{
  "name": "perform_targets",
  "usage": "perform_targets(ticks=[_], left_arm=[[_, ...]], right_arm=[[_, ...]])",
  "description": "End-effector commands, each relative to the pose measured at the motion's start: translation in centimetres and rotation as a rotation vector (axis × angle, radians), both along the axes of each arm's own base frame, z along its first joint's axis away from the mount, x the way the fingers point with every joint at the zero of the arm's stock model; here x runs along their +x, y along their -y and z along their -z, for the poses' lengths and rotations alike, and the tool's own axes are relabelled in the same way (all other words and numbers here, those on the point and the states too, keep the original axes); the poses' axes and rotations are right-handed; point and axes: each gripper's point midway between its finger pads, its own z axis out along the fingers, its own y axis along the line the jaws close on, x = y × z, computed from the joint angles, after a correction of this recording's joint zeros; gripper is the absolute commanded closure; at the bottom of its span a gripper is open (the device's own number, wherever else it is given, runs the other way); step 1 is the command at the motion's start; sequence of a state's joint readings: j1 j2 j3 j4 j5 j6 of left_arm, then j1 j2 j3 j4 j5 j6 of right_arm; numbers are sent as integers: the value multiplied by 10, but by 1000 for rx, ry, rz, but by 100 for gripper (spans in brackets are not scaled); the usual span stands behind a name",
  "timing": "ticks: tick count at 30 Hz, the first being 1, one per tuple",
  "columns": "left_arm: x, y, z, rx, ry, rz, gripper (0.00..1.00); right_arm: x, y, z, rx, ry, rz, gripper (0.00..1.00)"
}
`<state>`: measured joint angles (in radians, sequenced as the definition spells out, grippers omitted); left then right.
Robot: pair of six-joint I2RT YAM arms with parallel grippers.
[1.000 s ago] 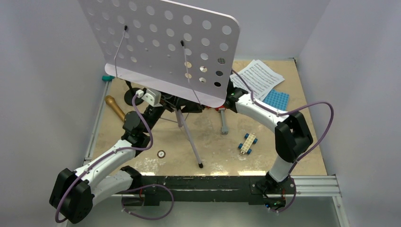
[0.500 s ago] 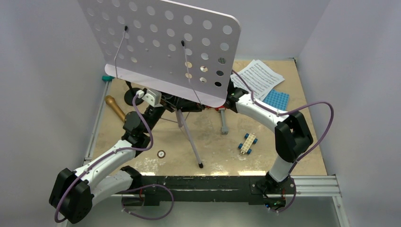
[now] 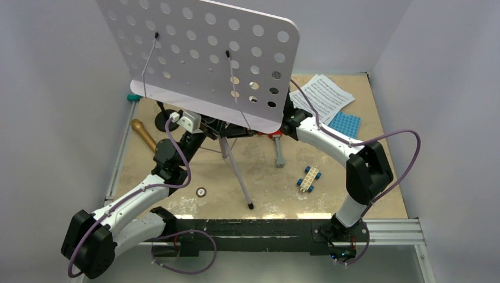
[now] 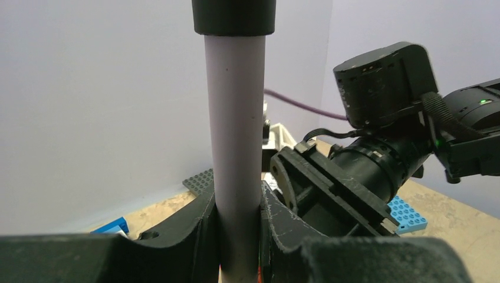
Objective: Pack up the instrument practice props
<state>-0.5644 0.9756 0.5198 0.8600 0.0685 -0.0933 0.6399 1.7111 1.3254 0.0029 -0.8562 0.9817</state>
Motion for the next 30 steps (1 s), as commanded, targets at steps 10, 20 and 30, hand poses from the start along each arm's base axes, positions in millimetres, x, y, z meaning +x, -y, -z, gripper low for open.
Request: perform_targets(ticks=[10, 20, 30], left_arm=[[-4, 14, 10, 22, -35, 60, 100], [-5, 15, 8, 33, -28, 60, 100], [-7, 19, 9, 46, -21, 62, 100]], right_arm=[[49, 36, -31, -84, 581, 180, 69], [15, 19, -45, 77, 181, 85, 27], [15, 10, -38, 53, -28, 69, 43]])
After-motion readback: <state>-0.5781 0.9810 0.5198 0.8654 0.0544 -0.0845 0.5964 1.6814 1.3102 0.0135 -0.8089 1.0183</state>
